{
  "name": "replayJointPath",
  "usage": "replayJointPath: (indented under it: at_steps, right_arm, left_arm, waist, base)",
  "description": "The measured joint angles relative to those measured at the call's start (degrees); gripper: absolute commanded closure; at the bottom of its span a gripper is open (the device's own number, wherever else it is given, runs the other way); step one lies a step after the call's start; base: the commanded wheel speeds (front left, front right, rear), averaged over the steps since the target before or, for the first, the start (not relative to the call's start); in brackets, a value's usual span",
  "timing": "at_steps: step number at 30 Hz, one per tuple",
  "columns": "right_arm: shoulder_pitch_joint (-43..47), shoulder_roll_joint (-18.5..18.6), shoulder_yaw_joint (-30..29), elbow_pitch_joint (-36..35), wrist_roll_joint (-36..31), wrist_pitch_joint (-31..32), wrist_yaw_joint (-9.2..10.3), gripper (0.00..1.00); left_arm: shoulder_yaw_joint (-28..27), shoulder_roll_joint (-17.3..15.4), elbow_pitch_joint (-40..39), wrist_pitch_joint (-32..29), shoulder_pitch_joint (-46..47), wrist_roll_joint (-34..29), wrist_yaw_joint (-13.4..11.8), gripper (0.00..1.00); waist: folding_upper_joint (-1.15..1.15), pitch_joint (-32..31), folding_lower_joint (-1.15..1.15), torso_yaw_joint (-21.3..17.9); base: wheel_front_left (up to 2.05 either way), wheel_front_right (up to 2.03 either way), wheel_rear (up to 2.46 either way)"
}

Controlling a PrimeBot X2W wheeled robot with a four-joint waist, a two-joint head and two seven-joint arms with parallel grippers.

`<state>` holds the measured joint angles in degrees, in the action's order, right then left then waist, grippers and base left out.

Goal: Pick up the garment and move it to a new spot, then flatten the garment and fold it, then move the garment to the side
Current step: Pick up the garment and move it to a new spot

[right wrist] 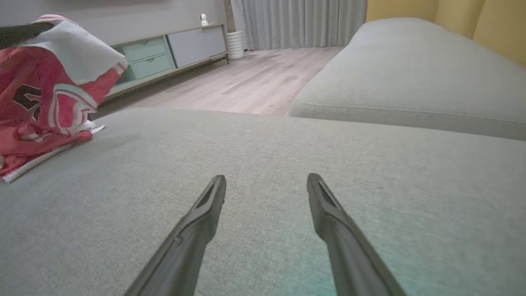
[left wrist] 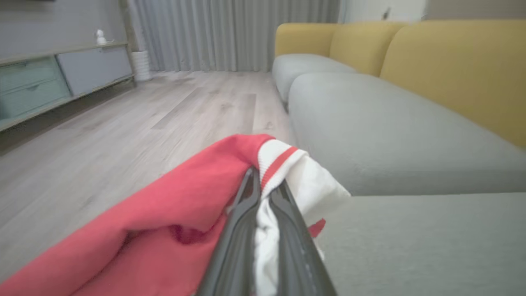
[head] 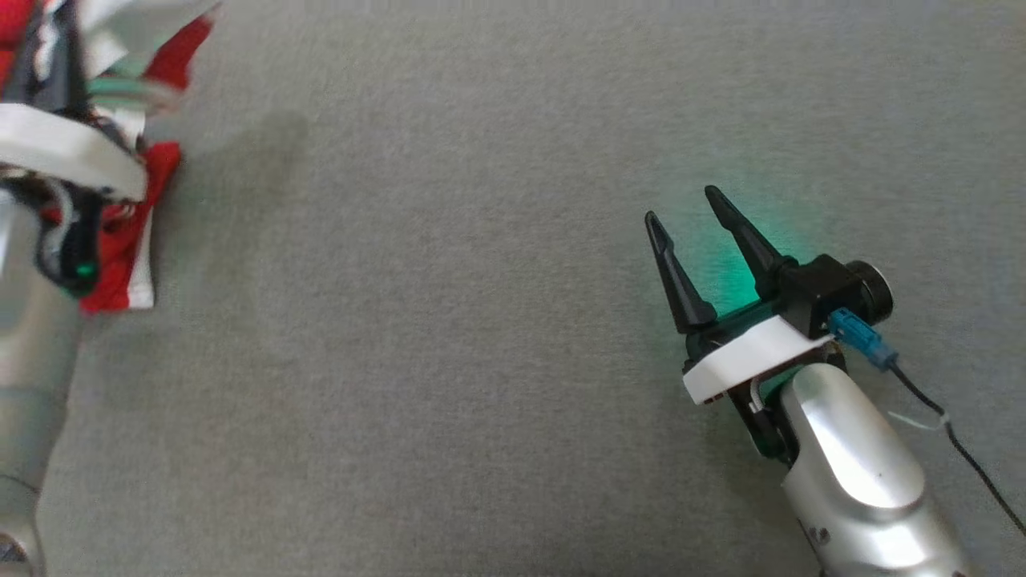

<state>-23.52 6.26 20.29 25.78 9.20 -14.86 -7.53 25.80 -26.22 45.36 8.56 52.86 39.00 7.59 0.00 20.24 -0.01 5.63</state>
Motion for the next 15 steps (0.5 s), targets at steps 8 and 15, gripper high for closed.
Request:
replayJointPath:
  at_steps: [8, 15]
  right_arm:
    - [3.53, -1.47, -0.69, 0.38, 0.89, 0.00, 0.00, 0.00]
    - [4.59, -2.19, -0.10, 0.96, 1.32, 0.00, 0.00, 0.00]
  left_arm:
    - [10.05, 4.10, -8.98, 1.69, -0.07, 2.75, 0.00, 1.00]
    - [19.30, 10.77, -12.48, 2.87, -0.34, 4.52, 0.00, 1.00]
  waist:
    - [0.00, -5.01, 0.00, -5.47]
    - [0.00, -7.84, 0.00, -11.00]
  base:
    - [0.00, 0.00, 0.00]
    - [0.00, 0.00, 0.00]
